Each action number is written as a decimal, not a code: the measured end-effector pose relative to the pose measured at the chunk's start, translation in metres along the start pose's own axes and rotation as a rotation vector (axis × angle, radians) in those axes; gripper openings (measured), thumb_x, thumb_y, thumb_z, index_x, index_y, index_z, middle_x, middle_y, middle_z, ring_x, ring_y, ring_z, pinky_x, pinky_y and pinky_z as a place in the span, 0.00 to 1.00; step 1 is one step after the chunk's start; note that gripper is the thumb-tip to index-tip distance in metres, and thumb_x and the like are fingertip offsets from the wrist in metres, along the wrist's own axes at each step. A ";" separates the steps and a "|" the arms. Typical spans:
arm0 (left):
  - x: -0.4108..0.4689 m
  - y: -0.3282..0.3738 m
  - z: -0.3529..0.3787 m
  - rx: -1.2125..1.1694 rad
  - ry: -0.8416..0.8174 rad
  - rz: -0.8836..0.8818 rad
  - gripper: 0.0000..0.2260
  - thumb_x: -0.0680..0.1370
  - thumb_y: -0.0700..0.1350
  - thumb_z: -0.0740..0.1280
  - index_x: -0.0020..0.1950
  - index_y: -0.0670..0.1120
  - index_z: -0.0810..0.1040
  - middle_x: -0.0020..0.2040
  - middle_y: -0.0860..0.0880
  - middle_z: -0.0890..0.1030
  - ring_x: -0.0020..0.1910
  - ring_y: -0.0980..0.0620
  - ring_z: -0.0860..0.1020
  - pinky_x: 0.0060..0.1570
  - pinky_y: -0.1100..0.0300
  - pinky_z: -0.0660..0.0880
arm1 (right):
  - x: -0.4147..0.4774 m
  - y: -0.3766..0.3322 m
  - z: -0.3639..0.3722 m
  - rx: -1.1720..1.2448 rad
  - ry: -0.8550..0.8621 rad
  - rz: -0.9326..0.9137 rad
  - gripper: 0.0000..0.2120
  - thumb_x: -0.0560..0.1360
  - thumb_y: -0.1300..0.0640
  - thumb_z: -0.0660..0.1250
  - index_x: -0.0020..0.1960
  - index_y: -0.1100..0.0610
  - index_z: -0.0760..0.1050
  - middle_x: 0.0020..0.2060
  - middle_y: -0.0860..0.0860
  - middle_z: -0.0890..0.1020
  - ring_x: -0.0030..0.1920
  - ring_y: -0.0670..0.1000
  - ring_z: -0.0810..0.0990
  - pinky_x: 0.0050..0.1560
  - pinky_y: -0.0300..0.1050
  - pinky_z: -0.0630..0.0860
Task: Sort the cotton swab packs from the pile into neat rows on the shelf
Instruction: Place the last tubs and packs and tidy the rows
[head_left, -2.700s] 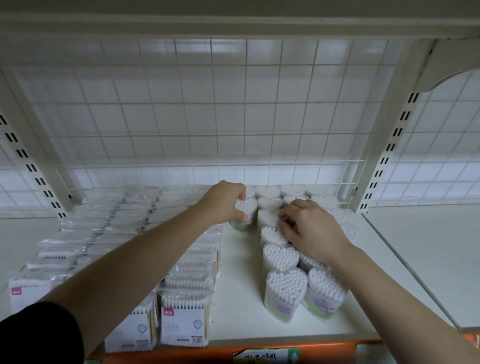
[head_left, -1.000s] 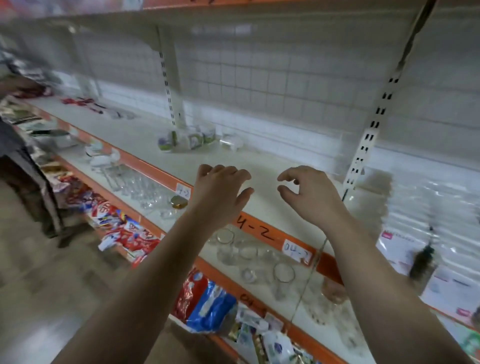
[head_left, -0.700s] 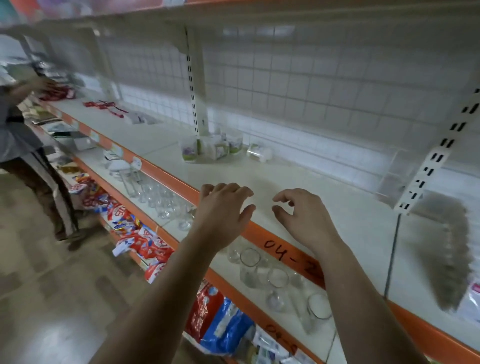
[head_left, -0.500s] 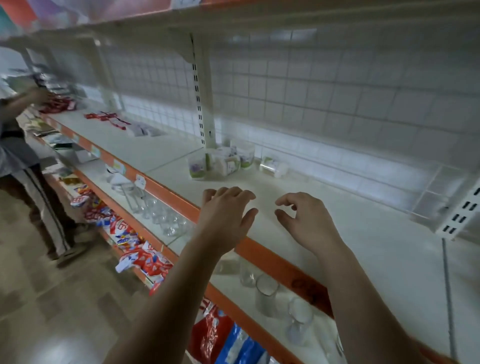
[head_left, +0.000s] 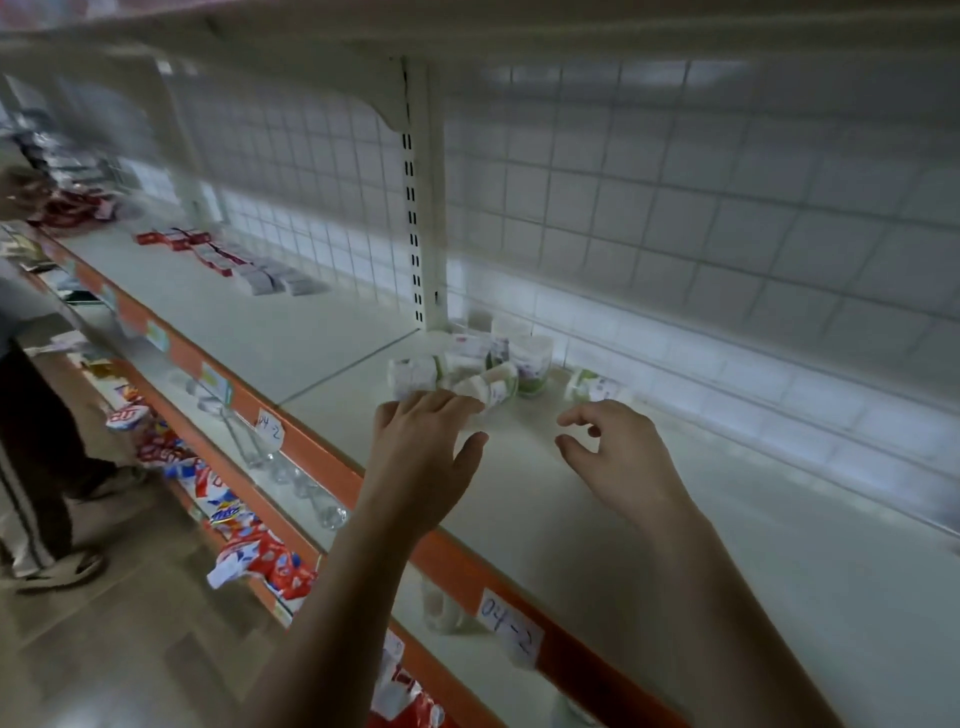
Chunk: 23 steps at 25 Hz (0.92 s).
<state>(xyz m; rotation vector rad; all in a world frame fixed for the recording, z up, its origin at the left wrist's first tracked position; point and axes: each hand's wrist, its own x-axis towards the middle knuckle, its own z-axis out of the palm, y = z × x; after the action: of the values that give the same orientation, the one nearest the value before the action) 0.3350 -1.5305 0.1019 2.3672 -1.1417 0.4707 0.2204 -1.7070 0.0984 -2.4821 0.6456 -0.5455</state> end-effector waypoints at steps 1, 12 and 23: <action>0.006 -0.011 0.002 -0.014 0.010 -0.014 0.13 0.75 0.49 0.67 0.59 0.51 0.78 0.57 0.51 0.80 0.57 0.48 0.75 0.53 0.54 0.64 | 0.007 -0.002 0.005 -0.003 -0.003 0.006 0.11 0.75 0.53 0.66 0.57 0.49 0.78 0.57 0.45 0.77 0.56 0.46 0.75 0.53 0.39 0.69; 0.081 -0.115 0.030 -0.202 -0.157 0.134 0.20 0.71 0.52 0.64 0.61 0.49 0.77 0.60 0.49 0.77 0.59 0.47 0.73 0.58 0.59 0.66 | 0.070 -0.039 0.056 -0.025 0.095 0.090 0.11 0.71 0.56 0.69 0.53 0.49 0.79 0.50 0.45 0.78 0.48 0.44 0.74 0.46 0.36 0.66; 0.106 -0.148 0.035 -0.498 -0.297 0.399 0.17 0.69 0.48 0.65 0.57 0.50 0.79 0.57 0.55 0.74 0.55 0.57 0.74 0.57 0.71 0.66 | 0.099 -0.061 0.098 -0.011 0.092 0.153 0.19 0.68 0.60 0.72 0.59 0.52 0.77 0.55 0.43 0.74 0.50 0.44 0.74 0.51 0.33 0.68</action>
<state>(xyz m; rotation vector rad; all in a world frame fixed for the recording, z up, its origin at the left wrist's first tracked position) 0.5198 -1.5366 0.0866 1.8154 -1.6548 -0.0529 0.3687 -1.6775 0.0798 -2.4036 0.8678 -0.6006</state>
